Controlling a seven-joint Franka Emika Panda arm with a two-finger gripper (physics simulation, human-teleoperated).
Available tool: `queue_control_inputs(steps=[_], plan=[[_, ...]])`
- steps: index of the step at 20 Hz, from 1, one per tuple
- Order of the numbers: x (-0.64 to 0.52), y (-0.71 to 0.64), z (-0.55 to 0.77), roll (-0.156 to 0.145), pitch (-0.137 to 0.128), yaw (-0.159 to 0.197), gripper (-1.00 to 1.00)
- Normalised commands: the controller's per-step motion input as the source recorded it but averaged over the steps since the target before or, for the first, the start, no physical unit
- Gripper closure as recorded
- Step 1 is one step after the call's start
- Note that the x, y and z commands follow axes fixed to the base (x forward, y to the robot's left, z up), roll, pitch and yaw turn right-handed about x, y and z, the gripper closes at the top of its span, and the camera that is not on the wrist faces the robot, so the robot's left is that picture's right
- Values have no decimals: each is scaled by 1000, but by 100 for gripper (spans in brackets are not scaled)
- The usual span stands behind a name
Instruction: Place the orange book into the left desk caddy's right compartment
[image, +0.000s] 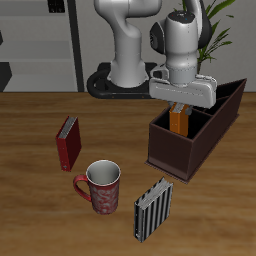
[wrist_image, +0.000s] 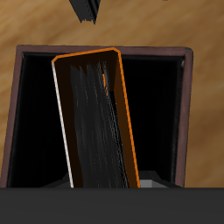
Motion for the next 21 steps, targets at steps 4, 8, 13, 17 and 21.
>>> queue_control_inputs(steps=[4,8,13,17,21], plan=[[110,25,-291,17,70,17,100],[7,9,-96,8,31,3,-100],[18,-58,-16,1,22,3,-100],[28,-77,19,-7,7,-5,-100],[1,-66,57,-14,-7,18,-100]])
